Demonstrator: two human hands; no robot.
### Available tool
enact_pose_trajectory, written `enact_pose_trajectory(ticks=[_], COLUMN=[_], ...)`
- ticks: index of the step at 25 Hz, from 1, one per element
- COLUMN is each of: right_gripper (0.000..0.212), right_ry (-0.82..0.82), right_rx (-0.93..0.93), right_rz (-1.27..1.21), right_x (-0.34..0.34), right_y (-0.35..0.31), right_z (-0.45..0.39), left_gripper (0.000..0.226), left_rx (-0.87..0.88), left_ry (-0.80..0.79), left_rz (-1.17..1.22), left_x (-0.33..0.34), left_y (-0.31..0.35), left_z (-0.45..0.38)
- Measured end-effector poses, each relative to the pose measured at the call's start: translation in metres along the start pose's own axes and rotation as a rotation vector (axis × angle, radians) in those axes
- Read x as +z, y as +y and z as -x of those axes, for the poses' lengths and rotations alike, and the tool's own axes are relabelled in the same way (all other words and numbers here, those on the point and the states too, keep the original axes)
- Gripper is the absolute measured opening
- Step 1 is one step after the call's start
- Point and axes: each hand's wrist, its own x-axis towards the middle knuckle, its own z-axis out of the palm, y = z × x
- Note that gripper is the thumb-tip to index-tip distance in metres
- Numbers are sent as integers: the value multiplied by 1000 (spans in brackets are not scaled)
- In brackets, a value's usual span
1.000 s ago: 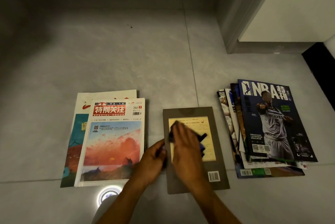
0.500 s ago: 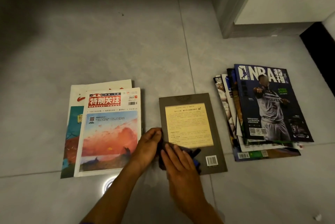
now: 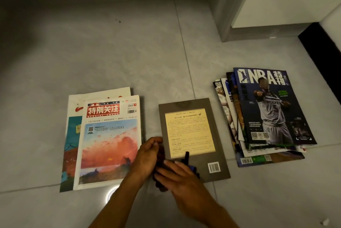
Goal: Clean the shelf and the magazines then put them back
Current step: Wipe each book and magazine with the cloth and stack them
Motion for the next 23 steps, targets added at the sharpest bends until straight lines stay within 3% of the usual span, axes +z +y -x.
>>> enact_pose_trajectory(ticks=[4,9,15,18,21,23], right_gripper=[71,55,50,42,44,50], right_ry=[108,200,340,384,399,511], right_rx=[124,350,468,367,374,579], right_rz=[-105,-232,-99,95,74,-173], right_x=[-44,-74,-19,20,10,-14], right_y=[69,134,80,59,70,78], right_z=[-69,-121,-12,42,40,19], left_gripper=[27,20,27,28,52,73], left_rx=[-6,-51,22,31,171,379], left_ry=[21,-31,-51,-42,29,118], left_rz=[13,-6,-117,-160,-330,-535], left_x=[-3,-2,-1,1,6,17], left_y=[-1,1,1,-4,-2,-2], left_z=[5,8,2,-1,2,4])
